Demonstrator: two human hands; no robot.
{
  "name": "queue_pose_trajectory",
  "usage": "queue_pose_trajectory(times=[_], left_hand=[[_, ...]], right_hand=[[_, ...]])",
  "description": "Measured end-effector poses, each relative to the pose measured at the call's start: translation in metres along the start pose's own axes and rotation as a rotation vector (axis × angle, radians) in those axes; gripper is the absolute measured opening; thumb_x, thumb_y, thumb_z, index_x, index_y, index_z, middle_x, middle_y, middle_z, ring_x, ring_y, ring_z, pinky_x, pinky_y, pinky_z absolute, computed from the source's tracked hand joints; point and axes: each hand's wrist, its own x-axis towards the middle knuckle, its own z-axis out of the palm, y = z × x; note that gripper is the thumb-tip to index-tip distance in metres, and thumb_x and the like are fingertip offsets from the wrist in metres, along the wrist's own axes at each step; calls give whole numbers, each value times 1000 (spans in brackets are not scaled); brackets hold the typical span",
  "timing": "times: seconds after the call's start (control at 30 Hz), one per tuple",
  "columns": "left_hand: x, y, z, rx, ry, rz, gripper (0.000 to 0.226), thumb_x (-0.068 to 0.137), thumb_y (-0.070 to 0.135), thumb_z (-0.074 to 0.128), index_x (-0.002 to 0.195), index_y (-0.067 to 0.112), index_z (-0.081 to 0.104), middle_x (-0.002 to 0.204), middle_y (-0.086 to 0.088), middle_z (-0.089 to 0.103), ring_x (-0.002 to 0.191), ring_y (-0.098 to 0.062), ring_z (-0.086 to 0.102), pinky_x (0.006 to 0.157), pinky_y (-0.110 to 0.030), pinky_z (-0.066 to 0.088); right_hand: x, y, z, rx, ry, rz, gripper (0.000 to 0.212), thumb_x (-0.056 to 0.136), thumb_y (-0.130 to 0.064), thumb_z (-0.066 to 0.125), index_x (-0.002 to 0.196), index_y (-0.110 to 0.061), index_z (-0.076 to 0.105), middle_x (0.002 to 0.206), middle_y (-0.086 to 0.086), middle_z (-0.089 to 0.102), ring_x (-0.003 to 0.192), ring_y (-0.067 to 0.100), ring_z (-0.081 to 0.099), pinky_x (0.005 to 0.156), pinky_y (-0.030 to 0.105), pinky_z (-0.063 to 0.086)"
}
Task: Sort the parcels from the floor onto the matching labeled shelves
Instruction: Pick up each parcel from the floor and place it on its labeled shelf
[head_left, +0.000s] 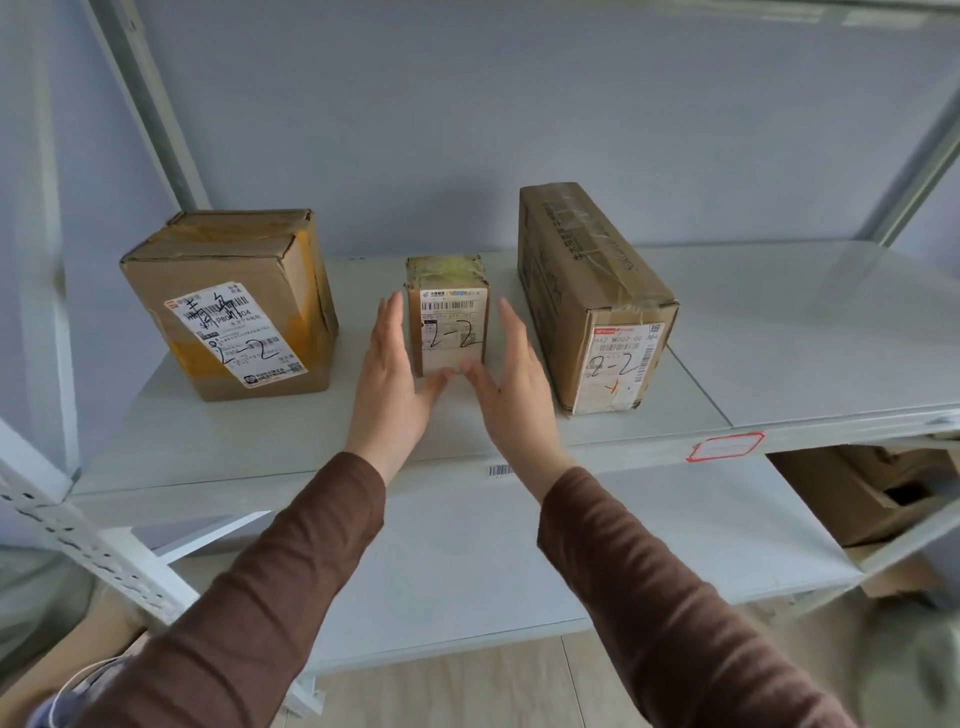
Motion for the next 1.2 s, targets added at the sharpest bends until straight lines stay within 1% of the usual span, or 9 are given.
queue_pose_trajectory(times=[0.17, 0.27, 0.37, 0.5, 0.63, 0.77, 0.9, 1.03, 1.2], left_hand=[[-30, 36, 7, -23, -54, 178, 90, 98, 31, 69, 164, 23, 7, 171, 2, 15, 157, -12, 18, 125, -32, 25], [-37, 55, 21, -38, -111, 203, 88, 100, 34, 66, 164, 22, 7, 172, 5, 11, 157, -6, 11, 126, -27, 19], [-43, 72, 38, -67, -151, 171, 87, 100, 36, 65, 164, 26, 6, 172, 8, 9, 157, -5, 10, 127, -35, 21], [-43, 88, 64, -124, -190, 97, 90, 98, 35, 66, 163, 35, 5, 171, 12, 8, 157, -14, 19, 124, -45, 30], [-37, 95, 91, -214, -197, -15, 94, 95, 35, 69, 160, 42, 2, 171, 10, 14, 155, -15, 25, 123, -48, 33], [-28, 100, 109, -223, -171, -82, 97, 95, 33, 71, 160, 49, 0, 166, 9, 30, 147, -13, 41, 115, -48, 44], [-24, 107, 121, -203, -123, -81, 90, 97, 23, 71, 162, 38, 10, 148, 19, 51, 127, 12, 52, 107, -34, 51], [-19, 110, 128, -165, -81, -93, 85, 98, 15, 68, 162, 29, 14, 145, 19, 50, 118, 24, 50, 104, -12, 43], [-2, 104, 134, -195, -73, -104, 86, 97, 11, 68, 162, 28, 14, 146, 16, 50, 127, 2, 56, 111, -38, 48]], right_hand=[[-41, -8, -33, -72, 174, -122, 62, 103, -18, 60, 158, -19, 33, 166, 1, 30, 153, 13, 28, 122, 23, 22], [-56, -5, -55, -61, 241, -126, 56, 104, -19, 59, 155, -17, 37, 164, 0, 34, 152, 12, 28, 125, 33, 26], [-62, 7, -79, -89, 323, -181, 51, 104, -20, 58, 152, -13, 42, 162, 3, 38, 150, 15, 32, 123, 35, 28], [-59, 34, -112, -80, 377, -162, 54, 103, -21, 60, 153, -12, 40, 162, 4, 37, 147, 13, 32, 119, 23, 25], [-41, 66, -138, 18, 222, -32, 66, 104, -30, 58, 160, -21, 26, 165, 0, 31, 152, 12, 27, 121, 28, 27], [-19, 87, -150, 78, -42, 62, 75, 103, -29, 59, 163, -33, 14, 159, -6, 42, 136, 10, 47, 103, 22, 38], [-4, 100, -153, 116, -120, 55, 68, 104, -25, 55, 161, -35, 19, 142, -12, 59, 122, 7, 59, 98, 27, 47], [6, 107, -154, 131, -95, 43, 54, 106, -20, 51, 154, -32, 31, 128, -25, 59, 103, -18, 58, 80, 5, 44], [25, 110, -149, 107, -77, 42, 50, 106, -18, 50, 152, -28, 35, 122, -27, 61, 100, -6, 64, 77, 7, 46]])
